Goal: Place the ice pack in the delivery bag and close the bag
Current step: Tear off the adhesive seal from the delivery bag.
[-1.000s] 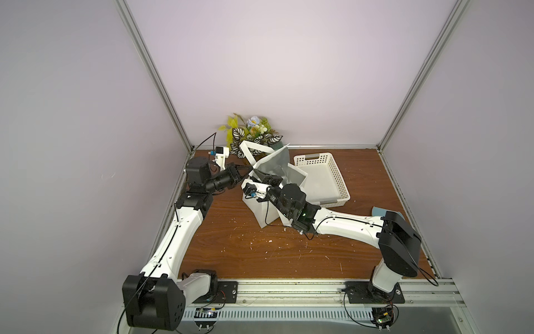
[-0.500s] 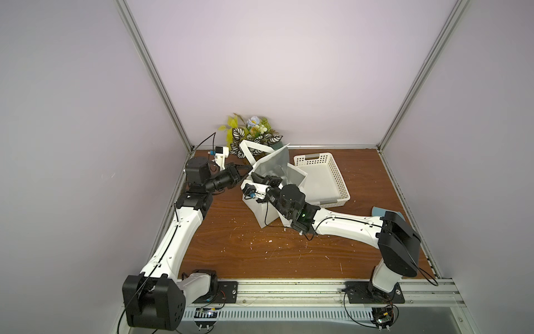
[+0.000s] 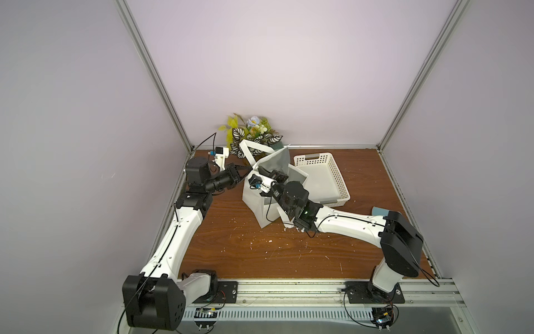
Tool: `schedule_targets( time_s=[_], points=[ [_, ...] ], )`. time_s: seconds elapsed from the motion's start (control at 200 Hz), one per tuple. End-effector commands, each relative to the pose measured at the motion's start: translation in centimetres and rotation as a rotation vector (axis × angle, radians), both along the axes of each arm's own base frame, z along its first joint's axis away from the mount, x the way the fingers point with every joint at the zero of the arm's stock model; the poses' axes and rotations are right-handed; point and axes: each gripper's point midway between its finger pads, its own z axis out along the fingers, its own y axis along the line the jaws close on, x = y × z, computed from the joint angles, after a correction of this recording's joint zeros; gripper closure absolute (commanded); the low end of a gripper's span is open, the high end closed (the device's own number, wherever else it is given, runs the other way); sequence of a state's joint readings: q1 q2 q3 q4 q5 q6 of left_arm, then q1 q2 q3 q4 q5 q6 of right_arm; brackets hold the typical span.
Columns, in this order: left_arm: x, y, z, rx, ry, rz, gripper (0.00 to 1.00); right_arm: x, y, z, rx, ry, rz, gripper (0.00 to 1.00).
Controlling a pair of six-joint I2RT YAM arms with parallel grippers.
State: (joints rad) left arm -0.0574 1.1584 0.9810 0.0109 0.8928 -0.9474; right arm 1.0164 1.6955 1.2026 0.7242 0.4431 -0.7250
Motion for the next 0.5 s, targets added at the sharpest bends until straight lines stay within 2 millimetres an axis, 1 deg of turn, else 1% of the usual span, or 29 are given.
schedule_targets(
  time_s=[0.0, 0.1, 0.125, 0.135, 0.14, 0.19, 0.33, 0.43, 0.495],
  points=[
    [0.3, 0.7, 0.6, 0.026, -0.028, 0.013, 1.00, 1.5, -5.4, 5.4, 0.196, -0.002, -0.129, 1.00],
    [0.3, 0.8, 0.5, 0.033, -0.028, 0.017, 1.00, 3.2, -8.5, 6.0, 0.230, 0.021, -0.222, 1.00],
    [0.4, 0.9, 0.5, 0.035, -0.028, 0.020, 1.00, 3.8, -9.7, 6.1, 0.241, 0.027, -0.260, 1.00],
    [0.4, 0.9, 0.5, 0.036, -0.027, 0.021, 1.00, 3.9, -9.8, 6.1, 0.242, 0.028, -0.264, 1.00],
    [0.4, 0.9, 0.4, 0.037, -0.027, 0.021, 1.00, 4.1, -10.2, 6.1, 0.246, 0.030, -0.278, 1.00],
    [0.4, 1.0, 0.3, 0.046, -0.025, 0.023, 1.00, 4.9, -11.8, 6.2, 0.258, 0.036, -0.326, 1.00],
    [0.6, 1.3, 0.4, 0.068, -0.030, 0.038, 1.00, 7.2, -18.0, 6.6, 0.311, 0.068, -0.488, 1.00],
    [0.7, 1.4, 0.3, 0.072, -0.026, 0.046, 1.00, 7.9, -21.5, 6.8, 0.348, 0.073, -0.571, 1.00],
    [0.9, 1.5, 0.3, 0.075, -0.026, 0.051, 1.00, 7.9, -23.8, 7.1, 0.367, 0.068, -0.632, 1.00]
  ],
)
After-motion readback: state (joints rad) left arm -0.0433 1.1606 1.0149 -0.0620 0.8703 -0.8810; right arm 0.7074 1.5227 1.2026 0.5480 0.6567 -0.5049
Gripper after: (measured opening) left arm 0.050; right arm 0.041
